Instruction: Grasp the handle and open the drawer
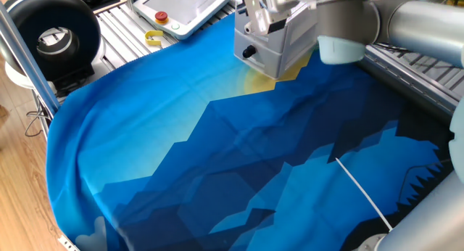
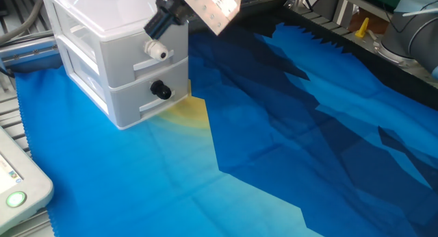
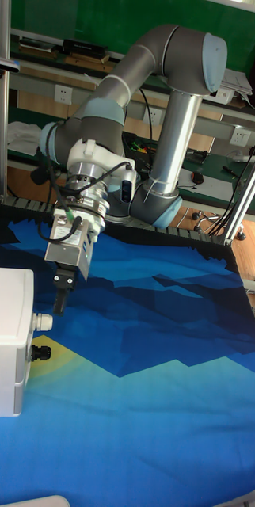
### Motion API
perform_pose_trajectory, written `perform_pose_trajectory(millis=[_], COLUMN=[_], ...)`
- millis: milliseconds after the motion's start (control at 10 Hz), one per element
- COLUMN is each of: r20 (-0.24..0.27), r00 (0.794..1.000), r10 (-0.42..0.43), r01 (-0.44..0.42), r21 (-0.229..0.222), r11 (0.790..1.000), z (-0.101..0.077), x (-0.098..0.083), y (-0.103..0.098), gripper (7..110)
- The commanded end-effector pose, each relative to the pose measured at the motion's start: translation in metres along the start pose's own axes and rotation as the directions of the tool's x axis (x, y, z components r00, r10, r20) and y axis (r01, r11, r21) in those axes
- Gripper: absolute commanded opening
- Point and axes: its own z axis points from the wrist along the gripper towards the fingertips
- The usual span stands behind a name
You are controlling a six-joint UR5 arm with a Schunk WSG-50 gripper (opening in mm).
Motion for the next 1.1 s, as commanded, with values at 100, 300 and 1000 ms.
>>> perform_pose_trajectory(millis=[100, 300, 1000], r20=[0.022, 0.045, 0.032], r00=[0.993, 0.994, 0.999], r10=[-0.114, -0.097, -0.031], r01=[0.113, 0.096, 0.028], r21=[0.027, 0.029, 0.101], r11=[0.993, 0.995, 0.995], z=[-0.002, -0.004, -0.031], x=[-0.002, -0.002, 0.003], y=[0.01, 0.021, 0.022], gripper=[7, 7, 7])
